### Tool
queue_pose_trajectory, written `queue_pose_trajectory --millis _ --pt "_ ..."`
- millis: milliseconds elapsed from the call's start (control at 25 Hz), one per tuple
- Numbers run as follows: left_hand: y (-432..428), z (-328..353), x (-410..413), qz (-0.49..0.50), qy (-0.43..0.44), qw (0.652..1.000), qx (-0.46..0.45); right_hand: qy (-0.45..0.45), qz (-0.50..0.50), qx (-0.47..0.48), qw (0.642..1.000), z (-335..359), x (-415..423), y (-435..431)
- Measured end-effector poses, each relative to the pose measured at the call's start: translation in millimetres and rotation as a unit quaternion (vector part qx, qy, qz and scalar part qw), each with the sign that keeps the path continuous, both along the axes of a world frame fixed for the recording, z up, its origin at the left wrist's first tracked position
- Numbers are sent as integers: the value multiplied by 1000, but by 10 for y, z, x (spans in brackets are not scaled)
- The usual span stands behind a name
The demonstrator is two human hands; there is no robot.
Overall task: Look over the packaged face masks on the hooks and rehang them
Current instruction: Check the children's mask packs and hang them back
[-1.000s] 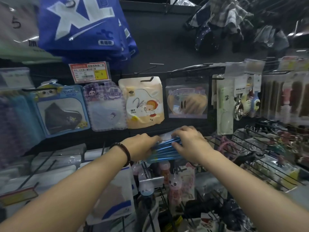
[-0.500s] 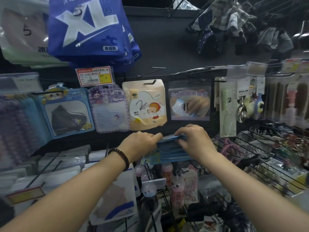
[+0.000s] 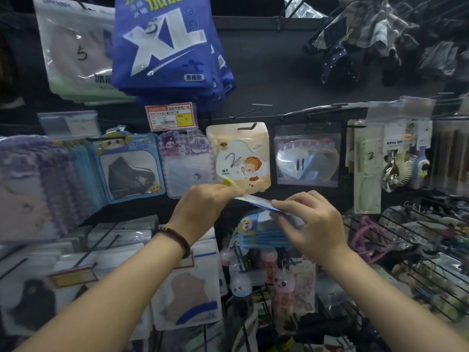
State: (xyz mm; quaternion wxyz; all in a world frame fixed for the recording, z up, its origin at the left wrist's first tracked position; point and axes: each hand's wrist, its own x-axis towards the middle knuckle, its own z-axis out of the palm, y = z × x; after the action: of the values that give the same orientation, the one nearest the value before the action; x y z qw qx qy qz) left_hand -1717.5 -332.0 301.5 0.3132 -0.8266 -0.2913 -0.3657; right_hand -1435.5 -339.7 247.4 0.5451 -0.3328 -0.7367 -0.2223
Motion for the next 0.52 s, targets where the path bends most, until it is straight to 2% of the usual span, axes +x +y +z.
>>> queue_pose_trajectory --millis 40,120,200,280,360,440,520 --pt "-70 8 -56 -12 -17 1000 12 10 51 -24 998 16 -34 -81" --pt "-233 8 -203 -41 -52 997 25 86 143 -130 977 94 -176 -220" --pt "-378 -5 -372 -83 -85 993 24 173 154 -255 939 230 -396 -218" --pt "-528 -10 -521 -117 -100 988 9 204 163 -362 895 381 -691 -168" --pt "-664 -22 -650 -146 -120 982 -5 202 218 -435 850 502 -1022 -173" --pt "-795 -27 -819 -167 -149 975 -4 223 289 -482 796 558 -1334 -237" --pt "-887 -8 -1054 -157 -170 973 -10 295 345 -510 731 589 -1594 -348"
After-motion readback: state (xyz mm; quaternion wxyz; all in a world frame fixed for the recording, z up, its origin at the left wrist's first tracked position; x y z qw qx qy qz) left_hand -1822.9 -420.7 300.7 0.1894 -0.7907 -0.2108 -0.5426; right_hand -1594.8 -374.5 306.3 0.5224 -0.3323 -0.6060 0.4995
